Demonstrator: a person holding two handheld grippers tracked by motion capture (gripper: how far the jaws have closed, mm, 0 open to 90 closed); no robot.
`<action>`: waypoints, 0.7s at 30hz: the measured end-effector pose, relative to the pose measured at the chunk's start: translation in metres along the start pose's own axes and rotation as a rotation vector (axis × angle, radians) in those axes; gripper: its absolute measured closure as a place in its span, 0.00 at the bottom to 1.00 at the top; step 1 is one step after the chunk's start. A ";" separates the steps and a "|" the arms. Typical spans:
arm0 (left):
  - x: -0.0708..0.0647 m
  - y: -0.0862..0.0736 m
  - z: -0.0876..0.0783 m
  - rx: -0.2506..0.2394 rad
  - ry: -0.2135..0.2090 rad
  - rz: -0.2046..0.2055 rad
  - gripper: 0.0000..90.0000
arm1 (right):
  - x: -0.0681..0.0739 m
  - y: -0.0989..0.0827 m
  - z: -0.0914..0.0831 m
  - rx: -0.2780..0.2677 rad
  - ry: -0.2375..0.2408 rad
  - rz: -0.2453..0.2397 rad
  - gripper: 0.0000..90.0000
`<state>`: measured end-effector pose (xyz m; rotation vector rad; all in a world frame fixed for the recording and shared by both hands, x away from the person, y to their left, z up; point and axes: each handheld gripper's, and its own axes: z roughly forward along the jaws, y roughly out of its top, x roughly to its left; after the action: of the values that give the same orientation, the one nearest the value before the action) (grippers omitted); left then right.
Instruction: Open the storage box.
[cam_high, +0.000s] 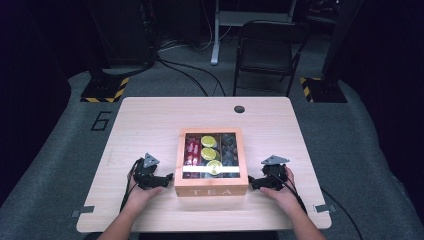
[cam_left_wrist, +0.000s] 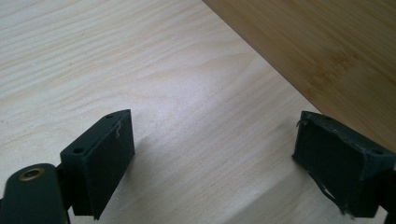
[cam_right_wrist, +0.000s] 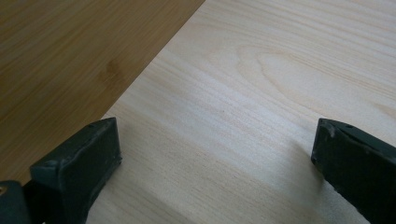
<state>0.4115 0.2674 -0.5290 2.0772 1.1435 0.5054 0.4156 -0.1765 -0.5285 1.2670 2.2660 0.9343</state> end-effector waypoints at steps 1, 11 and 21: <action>-0.001 0.000 -0.001 0.000 0.005 -0.006 0.15 | 0.000 0.000 -0.001 0.006 0.004 -0.001 0.02; -0.002 0.006 -0.009 -0.004 -0.016 -0.019 0.28 | -0.003 0.003 -0.009 0.028 0.005 0.014 0.22; -0.006 0.013 -0.024 -0.021 -0.027 -0.055 0.35 | -0.001 0.008 -0.028 0.002 -0.007 0.013 0.28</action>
<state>0.4004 0.2671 -0.5032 2.0235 1.1711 0.4598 0.4036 -0.1847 -0.5029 1.2857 2.2563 0.9309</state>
